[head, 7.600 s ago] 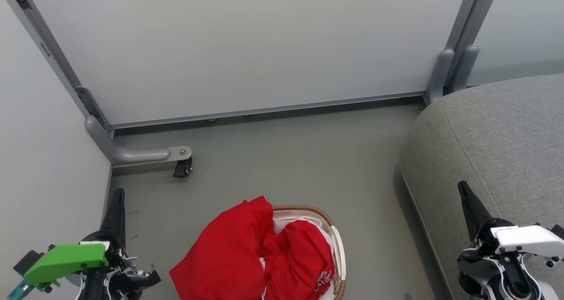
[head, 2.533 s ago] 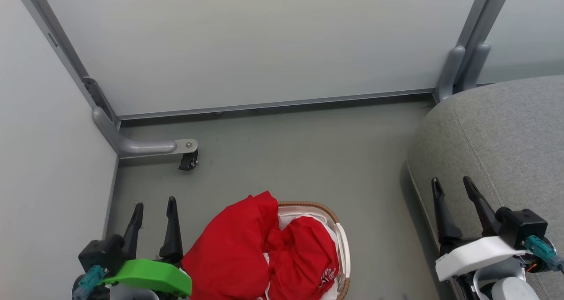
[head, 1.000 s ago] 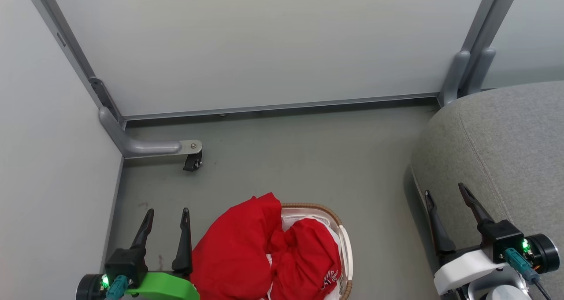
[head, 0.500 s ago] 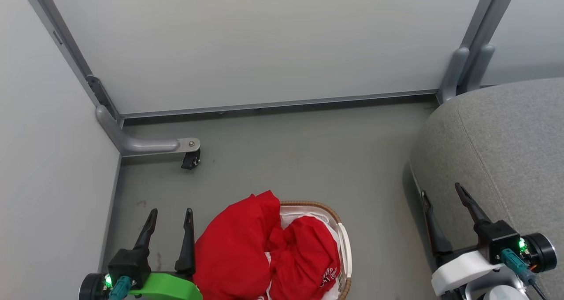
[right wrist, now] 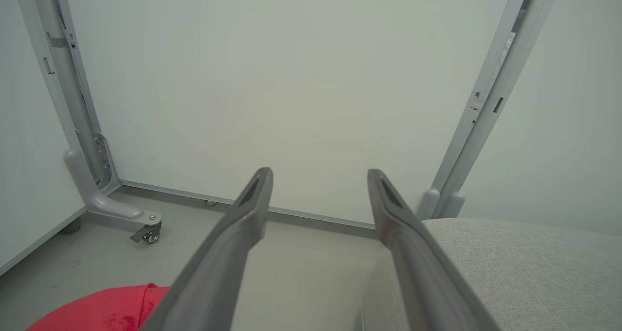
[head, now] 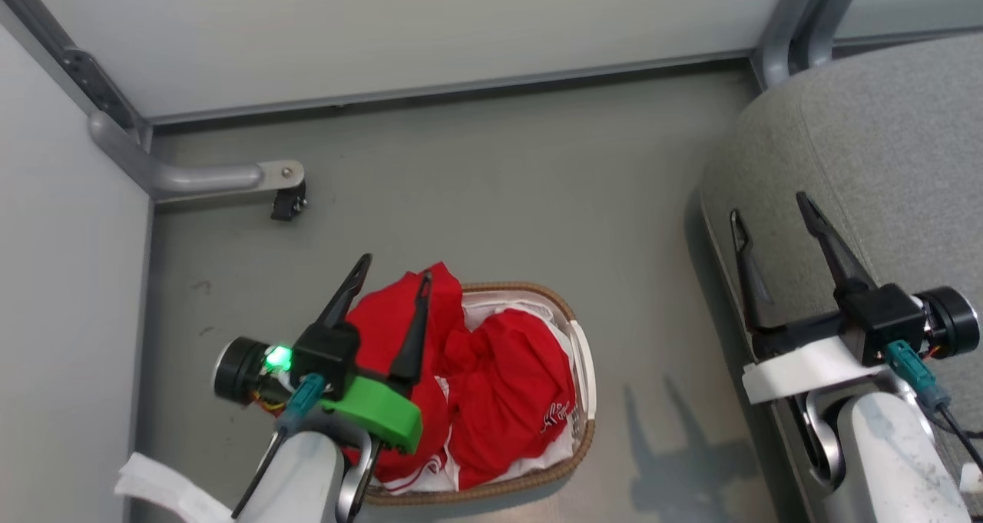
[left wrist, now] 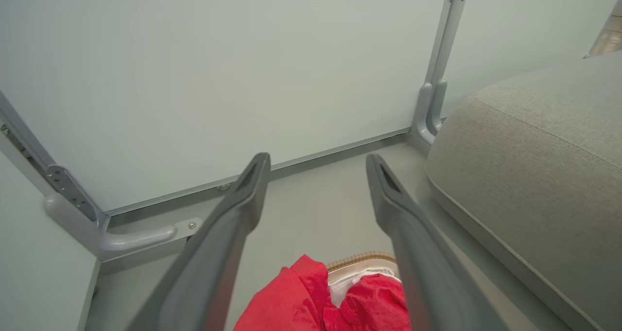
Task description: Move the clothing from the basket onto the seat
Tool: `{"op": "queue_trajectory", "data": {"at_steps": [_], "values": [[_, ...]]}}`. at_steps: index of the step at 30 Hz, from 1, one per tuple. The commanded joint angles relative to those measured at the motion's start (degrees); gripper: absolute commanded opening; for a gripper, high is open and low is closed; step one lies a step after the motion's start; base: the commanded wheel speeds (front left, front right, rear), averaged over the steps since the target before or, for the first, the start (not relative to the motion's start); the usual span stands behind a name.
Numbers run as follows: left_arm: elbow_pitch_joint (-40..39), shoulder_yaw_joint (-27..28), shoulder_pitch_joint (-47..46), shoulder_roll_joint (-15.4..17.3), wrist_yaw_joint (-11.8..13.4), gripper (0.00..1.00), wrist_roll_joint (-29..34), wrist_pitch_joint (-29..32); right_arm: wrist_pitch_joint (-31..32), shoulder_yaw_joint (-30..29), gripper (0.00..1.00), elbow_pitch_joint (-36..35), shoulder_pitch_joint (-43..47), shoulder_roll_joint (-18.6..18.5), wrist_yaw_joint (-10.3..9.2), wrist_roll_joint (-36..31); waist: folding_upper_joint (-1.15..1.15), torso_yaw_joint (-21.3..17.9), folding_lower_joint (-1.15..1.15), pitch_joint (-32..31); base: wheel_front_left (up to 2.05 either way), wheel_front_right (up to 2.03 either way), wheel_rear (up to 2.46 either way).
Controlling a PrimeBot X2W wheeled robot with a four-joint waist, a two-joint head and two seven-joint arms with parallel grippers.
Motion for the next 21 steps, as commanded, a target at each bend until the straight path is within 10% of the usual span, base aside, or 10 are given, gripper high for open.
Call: {"op": "queue_trajectory", "data": {"at_steps": [1,21], "values": [[0.92,-1.1,-2.47,0.89,-0.16,1.0,0.59,-0.04,-0.12,0.0,1.0,-0.54,-1.6,-0.24,-0.04,0.24,0.0,-4.35,0.0,8.83,0.0,0.0,0.0],[27.98,-27.89,-28.69,10.91,-0.17,1.0,-5.88,-0.04,-0.12,2.96,1.0,-5.97,-14.39,-0.13,-0.04,9.95,0.0,-19.77,0.0,34.33,0.0,0.0,0.0]]}}
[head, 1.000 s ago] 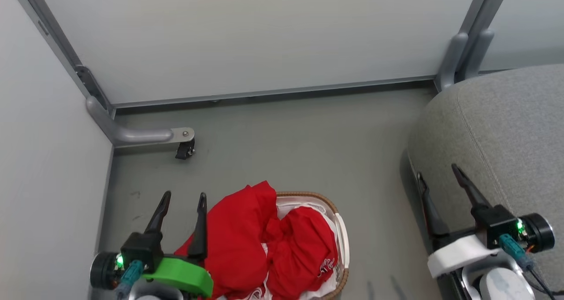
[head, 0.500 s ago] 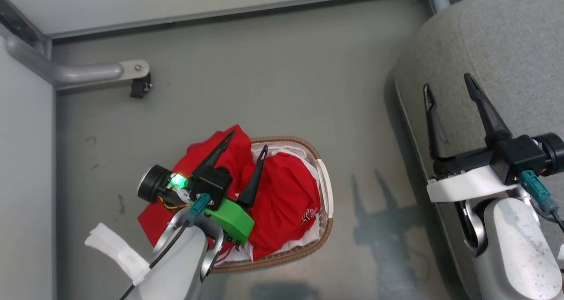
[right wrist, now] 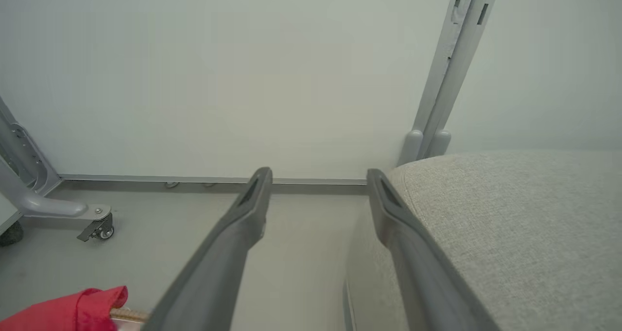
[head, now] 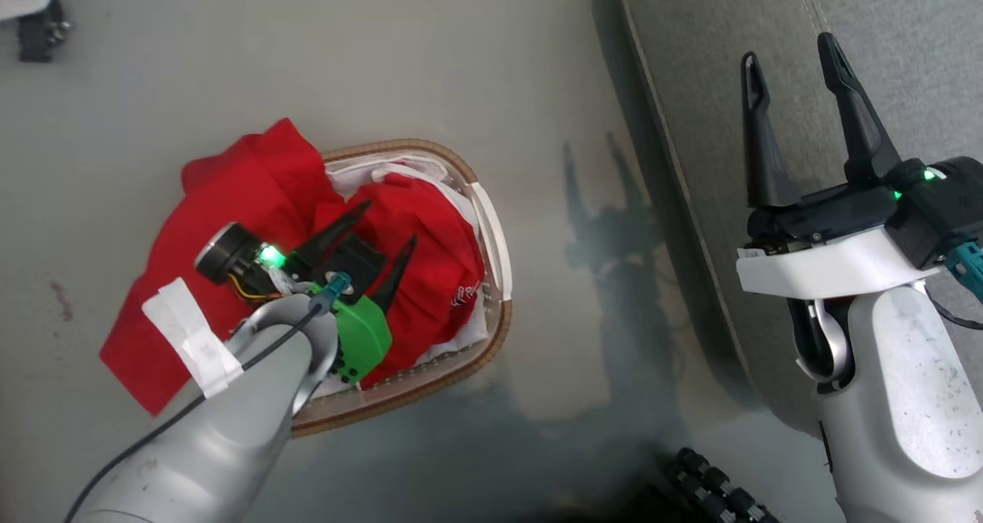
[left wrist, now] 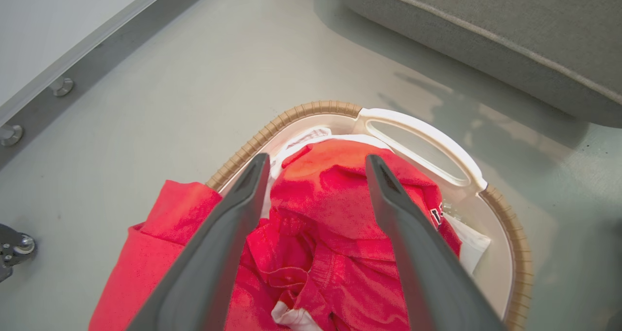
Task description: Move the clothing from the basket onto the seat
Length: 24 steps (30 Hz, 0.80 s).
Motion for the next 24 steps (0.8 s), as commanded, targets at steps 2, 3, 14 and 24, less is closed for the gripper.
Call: {"op": "queue_trajectory", "data": {"at_steps": [2,3,14,24], "values": [[2.72,-1.59,-3.13,2.21,-0.12,1.0,-1.52,-0.04,-0.12,0.75,1.0,-0.72,-1.32,0.05,-0.04,1.59,0.0,-9.58,-0.01,10.07,0.0,0.0,0.0],[3.39,-2.15,-3.84,2.65,-0.12,1.0,-1.69,-0.04,-0.12,0.97,1.0,-0.78,-1.32,0.06,-0.04,2.05,0.0,-10.07,-0.01,10.6,0.0,0.0,0.0],[10.61,-2.52,-8.66,5.87,0.17,1.0,-4.35,-0.04,-0.12,2.39,1.0,-1.35,-1.49,0.04,-0.04,5.28,0.0,-13.27,-0.01,13.4,0.0,0.0,0.0],[16.99,-4.6,-9.96,3.41,-0.08,0.0,-5.61,1.58,-0.12,3.12,1.0,-1.24,-1.75,-0.02,-0.04,5.41,0.0,-12.61,-0.01,13.33,0.0,0.0,0.0]]}}
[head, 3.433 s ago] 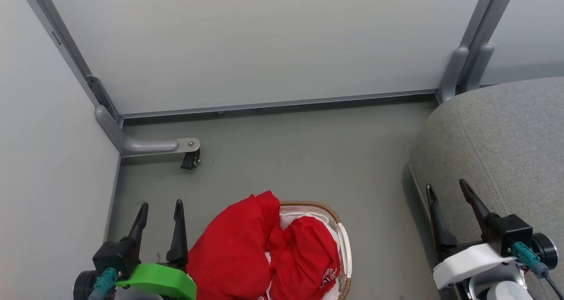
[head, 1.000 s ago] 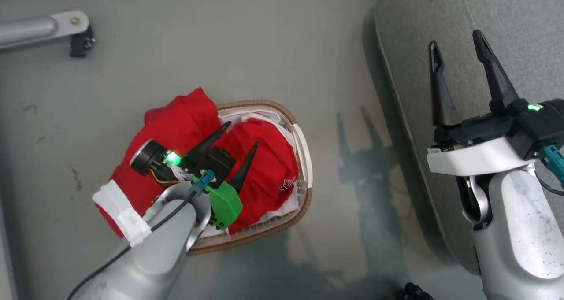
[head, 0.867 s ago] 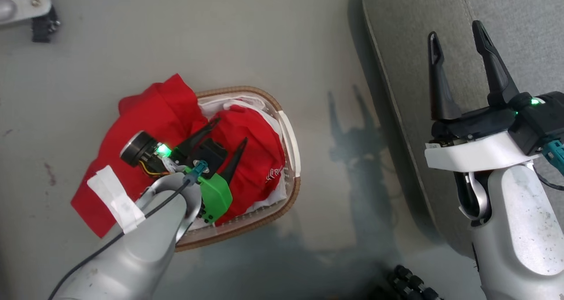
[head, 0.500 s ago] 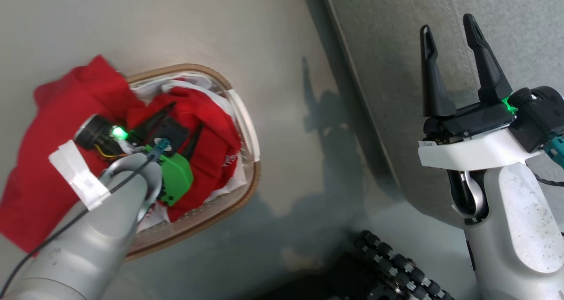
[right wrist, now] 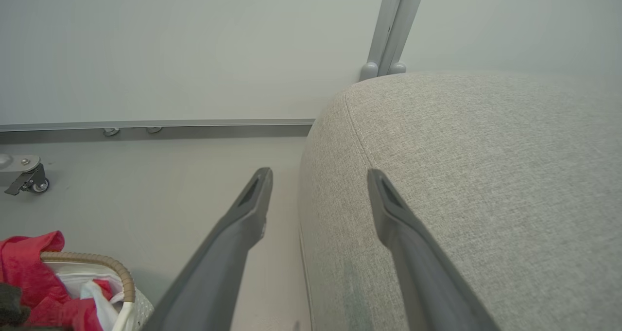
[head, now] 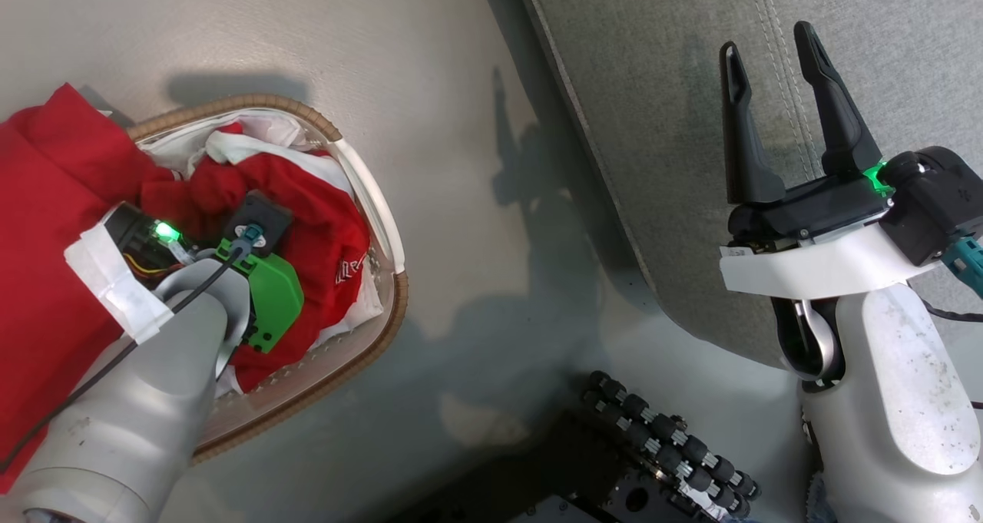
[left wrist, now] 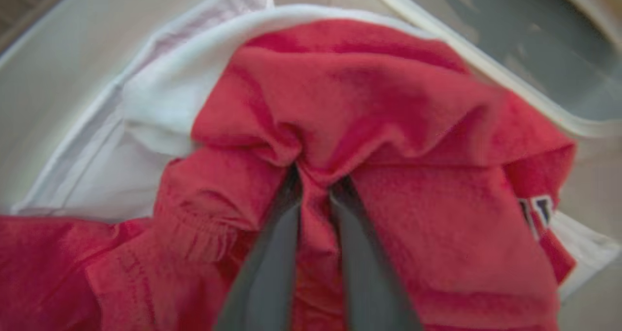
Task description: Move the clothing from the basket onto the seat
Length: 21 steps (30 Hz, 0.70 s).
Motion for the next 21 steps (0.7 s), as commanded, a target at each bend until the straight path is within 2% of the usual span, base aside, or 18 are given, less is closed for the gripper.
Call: {"op": "queue_trajectory", "data": {"at_steps": [1,14,21], "values": [[0.47,-0.31,-0.46,-0.06,-0.18,0.0,-0.37,-0.17,-0.12,-0.01,1.0,0.03,-0.72,-0.09,-0.04,-0.03,0.0,0.51,0.0,-0.46,0.0,0.0,0.0],[-0.53,-4.08,2.59,-2.57,-0.23,0.0,-5.14,-1.37,-0.12,-0.23,1.0,1.46,-0.03,-0.1,-0.04,-2.29,0.0,3.69,0.0,-4.54,0.0,0.0,0.0],[-6.84,-4.49,5.97,-3.25,-0.23,0.0,-6.49,-1.79,-0.12,-0.92,1.0,3.17,2.49,-0.13,-0.04,-5.01,0.0,6.92,0.0,-10.97,0.0,0.0,0.0]]}}
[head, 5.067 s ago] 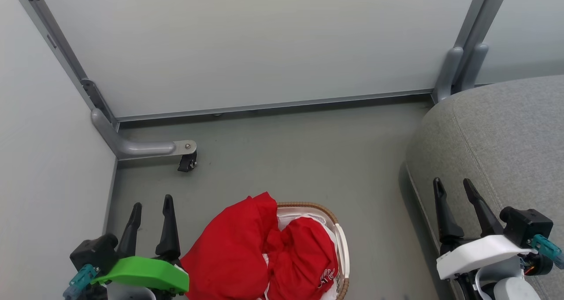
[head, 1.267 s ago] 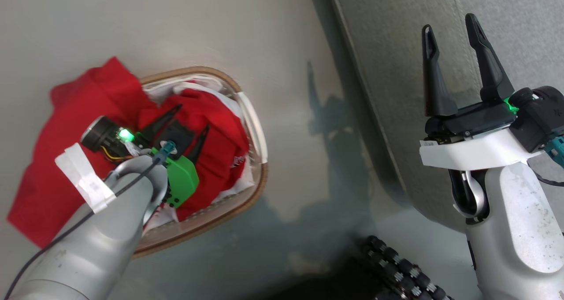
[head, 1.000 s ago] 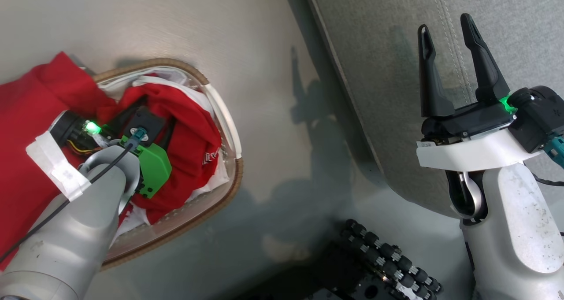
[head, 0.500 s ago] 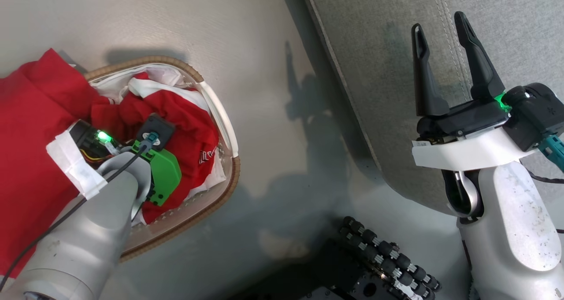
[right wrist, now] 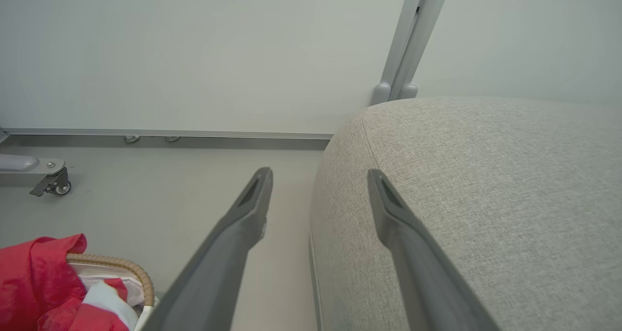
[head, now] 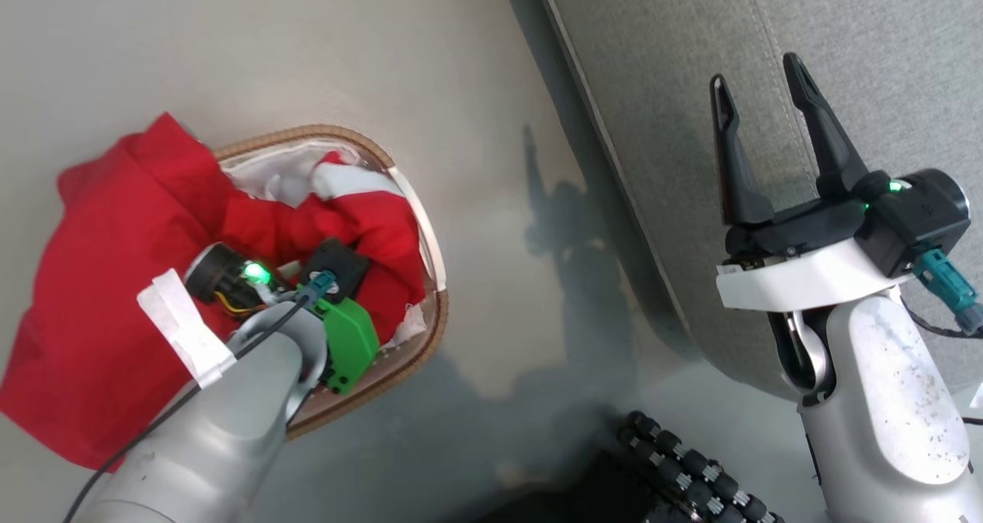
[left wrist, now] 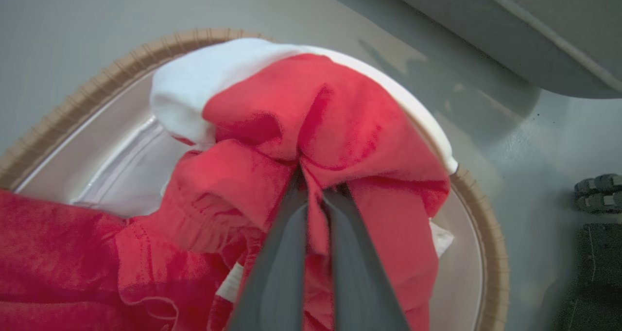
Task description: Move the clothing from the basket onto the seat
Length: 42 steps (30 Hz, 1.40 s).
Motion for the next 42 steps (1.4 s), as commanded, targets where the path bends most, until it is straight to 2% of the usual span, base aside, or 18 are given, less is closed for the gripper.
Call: {"op": "queue_trajectory", "data": {"at_steps": [1,15,21,29,35,42], "values": [[-1.89,0.44,1.31,0.4,-0.17,0.0,0.03,-0.18,-0.12,-0.3,1.0,0.38,1.17,-0.17,-0.04,-0.86,0.0,2.92,0.0,-4.52,0.0,0.0,0.0],[-22.45,4.72,11.81,3.11,-0.17,0.0,4.14,-0.15,-0.12,-2.49,1.0,4.05,10.89,-0.21,-0.04,-7.43,0.0,11.58,0.0,-25.17,0.0,0.0,0.0],[-29.53,4.75,13.04,5.84,-0.17,0.0,6.61,-0.15,-0.12,-2.79,1.0,5.14,16.3,-0.21,-0.04,-8.91,0.0,14.35,0.0,-34.04,0.0,0.0,0.0],[-33.74,1.4,7.57,9.96,-0.11,0.0,6.46,-0.09,-0.12,-0.84,1.0,5.74,21.19,-0.21,-0.04,-8.88,0.0,16.26,0.0,-42.57,0.0,0.0,0.0],[-36.11,-1.59,-0.4,12.05,-0.1,0.0,5.04,1.53,-0.12,1.43,1.0,5.41,20.72,-0.19,-0.04,-8.16,0.0,17.29,0.0,-44.28,0.0,0.0,0.0],[-36.63,-4.02,-8.75,12.65,-0.1,0.0,3.49,2.98,-0.12,5.3,1.0,5.22,17.98,-0.17,-0.04,-6.84,0.0,17.86,0.0,-44.66,0.0,0.0,0.0]]}}
